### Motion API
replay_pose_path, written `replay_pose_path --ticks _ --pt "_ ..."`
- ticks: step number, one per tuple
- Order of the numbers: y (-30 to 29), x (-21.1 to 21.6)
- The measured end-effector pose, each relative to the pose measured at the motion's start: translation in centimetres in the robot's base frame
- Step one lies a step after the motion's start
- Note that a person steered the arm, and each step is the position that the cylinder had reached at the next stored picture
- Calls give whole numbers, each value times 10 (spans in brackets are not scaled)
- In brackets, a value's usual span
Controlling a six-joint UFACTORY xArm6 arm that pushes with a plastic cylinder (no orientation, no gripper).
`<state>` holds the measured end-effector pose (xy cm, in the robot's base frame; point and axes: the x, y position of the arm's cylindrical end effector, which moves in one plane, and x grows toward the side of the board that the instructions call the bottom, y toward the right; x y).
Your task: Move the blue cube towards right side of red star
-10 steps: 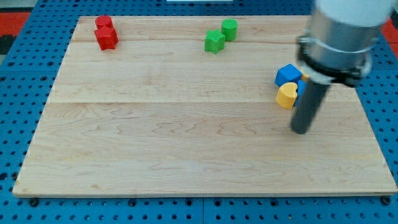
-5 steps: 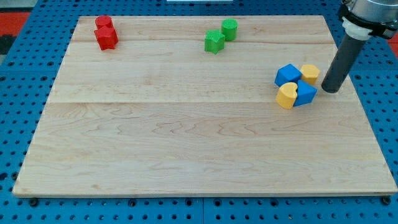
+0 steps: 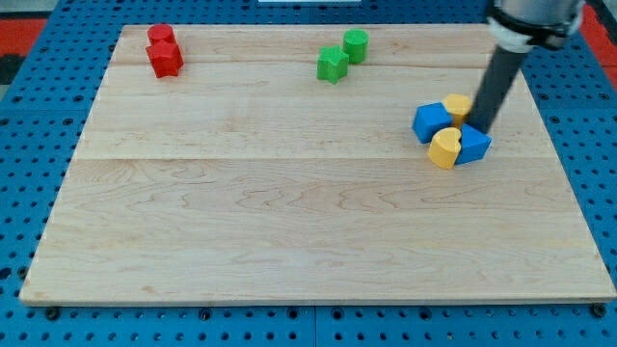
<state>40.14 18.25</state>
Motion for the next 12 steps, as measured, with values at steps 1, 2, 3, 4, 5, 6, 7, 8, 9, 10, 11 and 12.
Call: replay_pose_path --ticks 1,2,3,4,5,6,7,8,9,10,11,12 --pt "-50 0" --pt "-96 0" --pt "-106 0" --pt "-106 0" --pt "-104 -5" --pt "-103 -13" --pt "-104 -22" --pt "-104 -36" --pt "-104 -45" --pt "-104 -46" --pt "-115 -46" --pt "-142 -46"
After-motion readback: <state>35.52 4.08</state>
